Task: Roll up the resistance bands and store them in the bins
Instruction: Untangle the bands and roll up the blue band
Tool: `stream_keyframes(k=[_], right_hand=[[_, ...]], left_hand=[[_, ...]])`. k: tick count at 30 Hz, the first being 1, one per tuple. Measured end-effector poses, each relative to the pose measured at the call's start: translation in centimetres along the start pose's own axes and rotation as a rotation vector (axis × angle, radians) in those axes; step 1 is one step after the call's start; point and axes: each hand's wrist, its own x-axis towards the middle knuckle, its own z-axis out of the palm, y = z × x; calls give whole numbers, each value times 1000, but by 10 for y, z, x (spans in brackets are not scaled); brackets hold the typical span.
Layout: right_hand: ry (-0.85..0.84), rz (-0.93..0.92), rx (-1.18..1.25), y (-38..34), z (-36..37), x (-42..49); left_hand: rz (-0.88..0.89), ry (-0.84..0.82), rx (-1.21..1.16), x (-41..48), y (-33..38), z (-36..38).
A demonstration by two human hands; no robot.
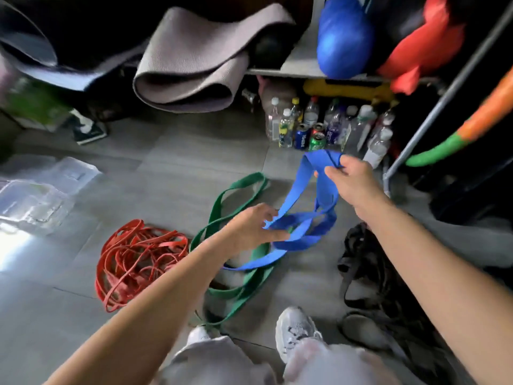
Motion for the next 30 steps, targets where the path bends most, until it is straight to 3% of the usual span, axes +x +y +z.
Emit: stream_keyframes(k=[5, 8, 11, 16, 21, 26, 30], right_hand=[[-53, -251, -140, -85, -45, -21], [8, -367, -374, -120, -64, -40], [62, -425, -522, -140, -81, -53], [127, -502, -572, -147, -95, -62], [211, -420, -586, -124, -105, -42], [283, -249, -432, -77, -99, -1], [222, -229, -393, -33, -84, 41]], left_hand=[[26, 144, 35, -25, 43, -33], [-42, 216, 66, -42, 64, -52], [-45, 241, 44, -56, 79, -62], [-13, 232, 12, -57, 97, -57], [5, 152, 5, -32, 115, -36], [-16, 84, 33, 9, 107, -15], [-99, 7, 159, 45, 71, 2]])
